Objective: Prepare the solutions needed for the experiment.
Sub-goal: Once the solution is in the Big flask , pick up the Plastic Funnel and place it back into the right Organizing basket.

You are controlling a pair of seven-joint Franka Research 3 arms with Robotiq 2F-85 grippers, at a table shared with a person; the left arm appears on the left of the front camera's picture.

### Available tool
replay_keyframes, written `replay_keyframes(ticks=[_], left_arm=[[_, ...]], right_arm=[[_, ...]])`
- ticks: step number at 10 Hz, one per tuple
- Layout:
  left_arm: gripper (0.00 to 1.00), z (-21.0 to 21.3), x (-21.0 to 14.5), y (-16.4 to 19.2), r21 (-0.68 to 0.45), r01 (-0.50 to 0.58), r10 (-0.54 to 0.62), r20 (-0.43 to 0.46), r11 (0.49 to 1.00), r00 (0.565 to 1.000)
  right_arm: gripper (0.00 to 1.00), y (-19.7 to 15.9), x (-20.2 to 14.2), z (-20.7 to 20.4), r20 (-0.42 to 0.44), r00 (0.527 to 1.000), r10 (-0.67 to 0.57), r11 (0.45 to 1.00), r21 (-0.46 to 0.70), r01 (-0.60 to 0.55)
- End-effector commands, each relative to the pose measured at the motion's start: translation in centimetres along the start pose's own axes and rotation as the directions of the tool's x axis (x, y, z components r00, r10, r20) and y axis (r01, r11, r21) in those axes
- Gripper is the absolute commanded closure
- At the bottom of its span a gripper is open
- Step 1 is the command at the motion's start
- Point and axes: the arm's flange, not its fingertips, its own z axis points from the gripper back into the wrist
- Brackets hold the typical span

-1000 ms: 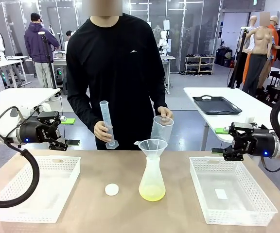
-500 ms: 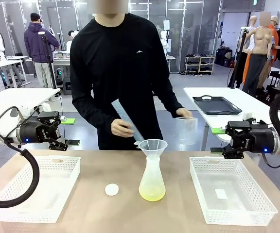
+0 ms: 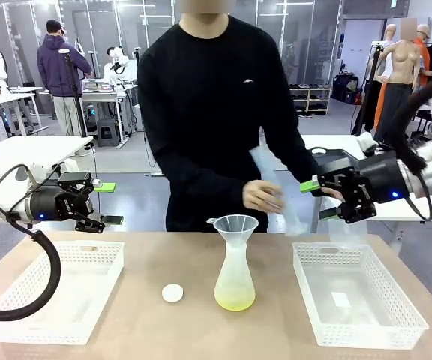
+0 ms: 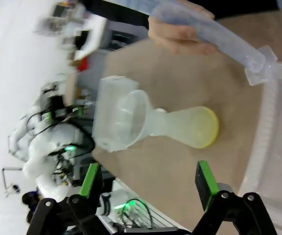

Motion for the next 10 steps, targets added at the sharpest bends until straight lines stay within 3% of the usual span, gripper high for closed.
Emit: replay_keyframes(ticks=[1,3,4,5,10], left_arm=[[0.00,0.0,0.1,-0.1,0.000,-0.001,0.001,0.000,1.000,1.000],[0.00,0.0,0.1,-0.1,0.000,-0.001,0.001,0.000,1.000,1.000],[0.00,0.0,0.1,-0.1,0.000,-0.001,0.001,0.000,1.000,1.000],[0.00,0.0,0.1,-0.1,0.000,-0.001,0.001,0.000,1.000,1.000],[0.00,0.0,0.1,-0.1,0.000,-0.001,0.001,0.000,1.000,1.000]], right_arm=[[0.04,1.5,1.0,-1.1,-0.102,0.992,-0.080,0.986,-0.155,0.064],[0.04,2.9,1.3,-1.4,-0.124,0.985,-0.120,0.966,-0.245,0.087],[0.04,3.0,1.2,-1.4,-0.146,0.983,-0.110,0.971,-0.229,0.075],[0.04,2.0,0.5,-1.7,-0.088,0.993,-0.078,0.974,-0.221,0.057],[0.04,2.0,0.5,-1.7,-0.088,0.993,-0.078,0.974,-0.221,0.057]])
